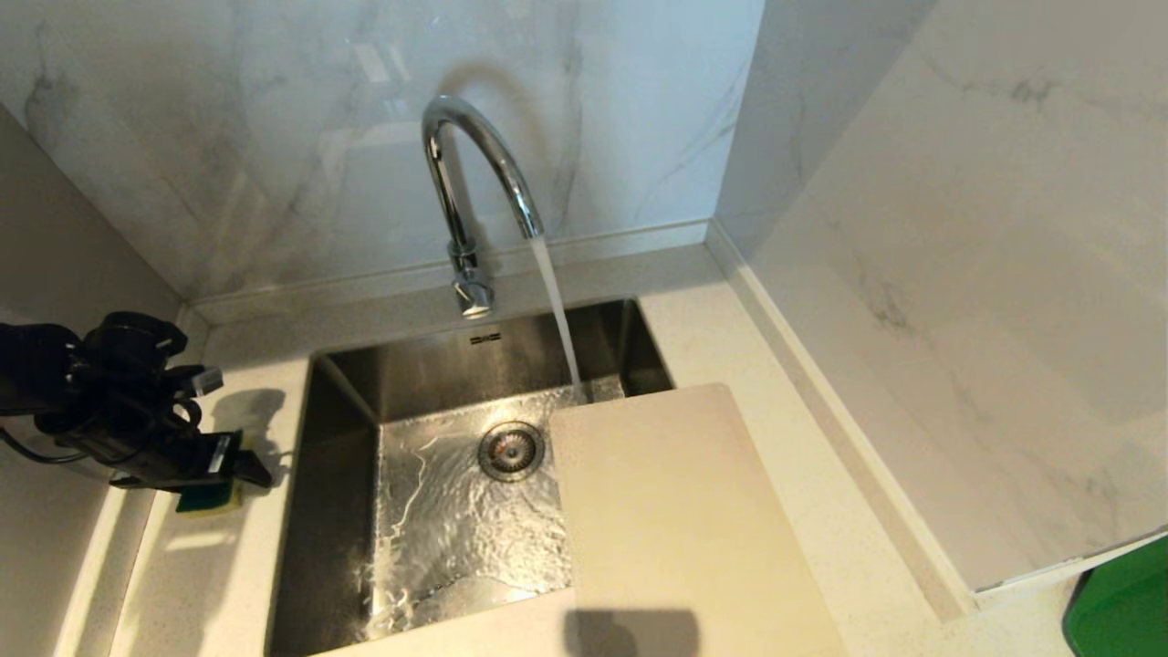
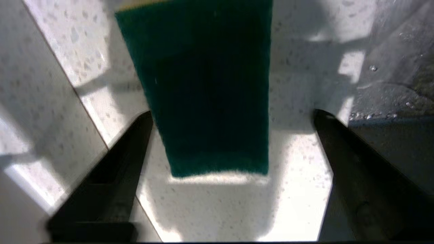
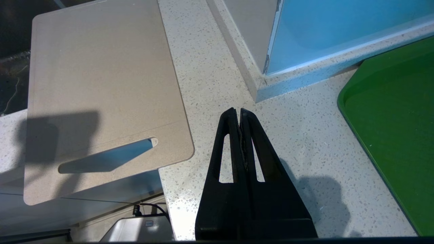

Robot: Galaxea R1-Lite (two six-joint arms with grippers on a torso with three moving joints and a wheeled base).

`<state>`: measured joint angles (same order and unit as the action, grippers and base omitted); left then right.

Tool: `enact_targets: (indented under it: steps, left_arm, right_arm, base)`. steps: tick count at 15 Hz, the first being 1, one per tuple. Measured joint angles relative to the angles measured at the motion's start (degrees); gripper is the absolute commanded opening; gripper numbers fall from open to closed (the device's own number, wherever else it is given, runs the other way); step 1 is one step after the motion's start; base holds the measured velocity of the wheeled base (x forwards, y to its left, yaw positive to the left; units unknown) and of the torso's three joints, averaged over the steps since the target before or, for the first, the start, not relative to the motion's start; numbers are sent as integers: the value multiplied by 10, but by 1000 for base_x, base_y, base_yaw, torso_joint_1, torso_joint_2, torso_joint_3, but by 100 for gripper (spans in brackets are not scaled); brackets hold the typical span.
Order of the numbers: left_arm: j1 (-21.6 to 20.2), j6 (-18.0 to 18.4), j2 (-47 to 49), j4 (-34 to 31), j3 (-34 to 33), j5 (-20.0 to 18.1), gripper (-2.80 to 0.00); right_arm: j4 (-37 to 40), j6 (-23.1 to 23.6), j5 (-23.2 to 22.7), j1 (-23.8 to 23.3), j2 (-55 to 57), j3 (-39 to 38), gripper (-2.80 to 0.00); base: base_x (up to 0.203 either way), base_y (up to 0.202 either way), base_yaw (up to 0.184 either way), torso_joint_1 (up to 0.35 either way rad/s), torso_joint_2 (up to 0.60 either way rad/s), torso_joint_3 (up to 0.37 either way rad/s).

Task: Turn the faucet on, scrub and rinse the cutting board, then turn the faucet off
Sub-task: Pick up the cleaning cloth

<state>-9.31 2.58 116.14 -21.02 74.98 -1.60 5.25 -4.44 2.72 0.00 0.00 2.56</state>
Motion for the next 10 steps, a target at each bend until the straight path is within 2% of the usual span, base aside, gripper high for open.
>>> enact_targets:
  steps: [10]
  left_arm:
    - [1, 4, -13, -3, 4, -1, -280]
  right_arm:
    - [0, 0, 0, 0, 0, 0, -280]
  base:
    - [0, 0, 0, 0, 0, 0]
